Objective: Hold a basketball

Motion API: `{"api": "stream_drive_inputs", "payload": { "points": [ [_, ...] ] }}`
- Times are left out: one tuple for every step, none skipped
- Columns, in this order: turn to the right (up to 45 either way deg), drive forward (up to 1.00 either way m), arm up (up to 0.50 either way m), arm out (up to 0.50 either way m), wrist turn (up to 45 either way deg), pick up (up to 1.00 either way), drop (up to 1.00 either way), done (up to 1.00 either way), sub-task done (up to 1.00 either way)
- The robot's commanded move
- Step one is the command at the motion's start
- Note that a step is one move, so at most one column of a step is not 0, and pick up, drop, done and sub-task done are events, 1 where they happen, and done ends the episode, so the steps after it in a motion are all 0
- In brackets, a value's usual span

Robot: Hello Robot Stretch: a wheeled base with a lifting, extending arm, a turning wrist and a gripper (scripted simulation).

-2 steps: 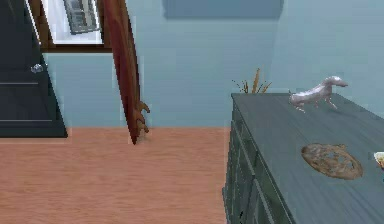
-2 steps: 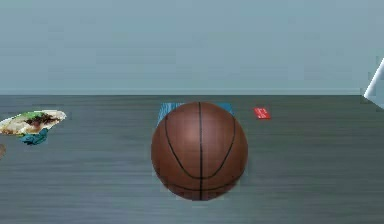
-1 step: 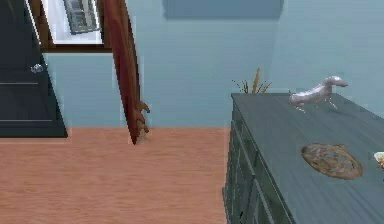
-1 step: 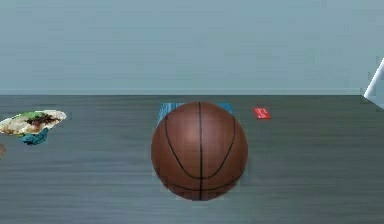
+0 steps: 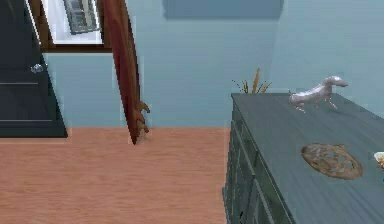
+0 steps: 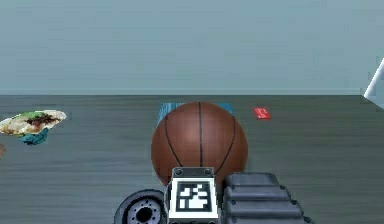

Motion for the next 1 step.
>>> {"api": "stream_drive_inputs", "payload": {
  "points": [
    [0.0, 0.00, 0.00, 0.00, 45.0, 0.00, 0.00, 0.00, 0.00]
  ]
}}
